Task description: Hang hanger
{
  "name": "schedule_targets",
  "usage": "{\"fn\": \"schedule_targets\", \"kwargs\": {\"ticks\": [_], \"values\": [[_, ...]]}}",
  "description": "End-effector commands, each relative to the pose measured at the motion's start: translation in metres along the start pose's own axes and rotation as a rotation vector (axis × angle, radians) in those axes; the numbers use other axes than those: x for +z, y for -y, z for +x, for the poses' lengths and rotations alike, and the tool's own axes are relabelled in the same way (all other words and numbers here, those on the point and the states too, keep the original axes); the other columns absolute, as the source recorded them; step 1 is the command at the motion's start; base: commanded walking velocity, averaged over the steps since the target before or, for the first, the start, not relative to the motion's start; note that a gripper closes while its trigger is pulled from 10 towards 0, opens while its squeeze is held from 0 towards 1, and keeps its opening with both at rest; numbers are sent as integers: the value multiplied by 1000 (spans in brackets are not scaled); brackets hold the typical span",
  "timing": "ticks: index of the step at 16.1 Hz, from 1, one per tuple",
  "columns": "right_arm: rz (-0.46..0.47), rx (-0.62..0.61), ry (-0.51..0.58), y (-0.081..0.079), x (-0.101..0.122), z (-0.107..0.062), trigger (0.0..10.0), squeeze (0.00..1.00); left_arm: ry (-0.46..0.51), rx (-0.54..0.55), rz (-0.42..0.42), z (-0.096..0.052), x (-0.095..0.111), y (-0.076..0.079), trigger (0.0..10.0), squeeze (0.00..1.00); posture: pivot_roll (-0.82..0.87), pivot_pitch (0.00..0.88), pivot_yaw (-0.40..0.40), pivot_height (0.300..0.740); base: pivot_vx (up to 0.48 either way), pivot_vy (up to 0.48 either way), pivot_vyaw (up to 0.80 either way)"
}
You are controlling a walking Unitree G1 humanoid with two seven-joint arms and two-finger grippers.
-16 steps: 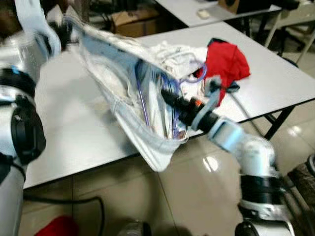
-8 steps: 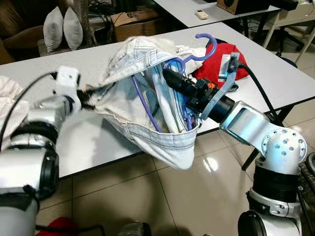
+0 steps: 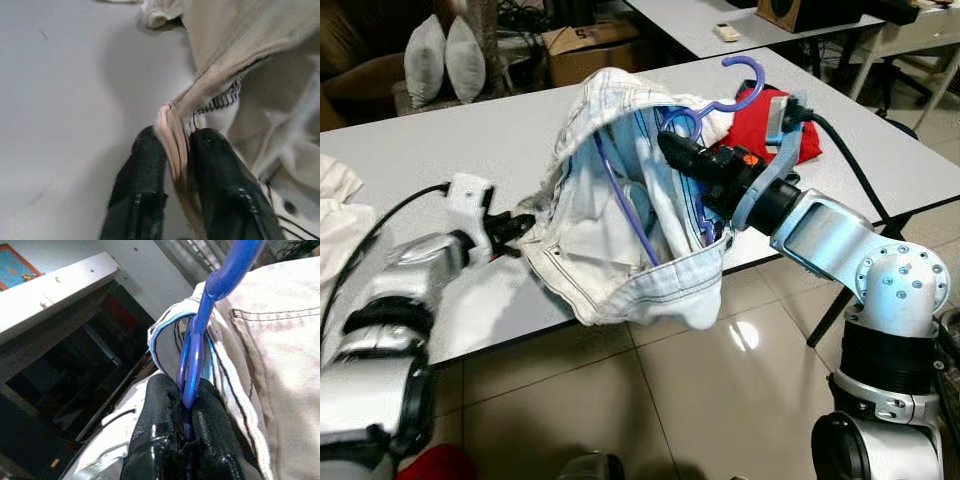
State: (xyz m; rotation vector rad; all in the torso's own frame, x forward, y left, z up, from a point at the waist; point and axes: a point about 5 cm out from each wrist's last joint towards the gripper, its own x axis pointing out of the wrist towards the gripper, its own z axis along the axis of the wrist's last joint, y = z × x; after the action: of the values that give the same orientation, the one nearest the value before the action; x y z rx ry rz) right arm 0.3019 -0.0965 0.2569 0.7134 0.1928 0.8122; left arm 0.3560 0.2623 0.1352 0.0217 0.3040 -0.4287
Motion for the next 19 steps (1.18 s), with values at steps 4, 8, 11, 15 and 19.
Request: {"fn": "schedule_targets", "kwargs": {"ticks": [4,8,11,15,19], "values": [[-44,6,80,1,13,1,10000,0,109,-108,-5,-45,5,-5,10000,1000,-73,0,38,740,0,0,0],[-44,6,80,1,13,1,10000,0,109,-108,-5,-45,5,-5,10000,1000,-73,0,38,740,0,0,0],[-44,6,80,1,13,1,10000,0,109,-108,-5,-45,5,-5,10000,1000,-73,0,38,740,0,0,0],[-44,6,80,1,13,1,10000,0,109,-108,-5,-45,5,-5,10000,1000,-73,0,38,740,0,0,0],[-44,6,80,1,13,1,10000,0,109,-108,-5,-45,5,-5,10000,1000,-73,0,38,740,0,0,0]]}}
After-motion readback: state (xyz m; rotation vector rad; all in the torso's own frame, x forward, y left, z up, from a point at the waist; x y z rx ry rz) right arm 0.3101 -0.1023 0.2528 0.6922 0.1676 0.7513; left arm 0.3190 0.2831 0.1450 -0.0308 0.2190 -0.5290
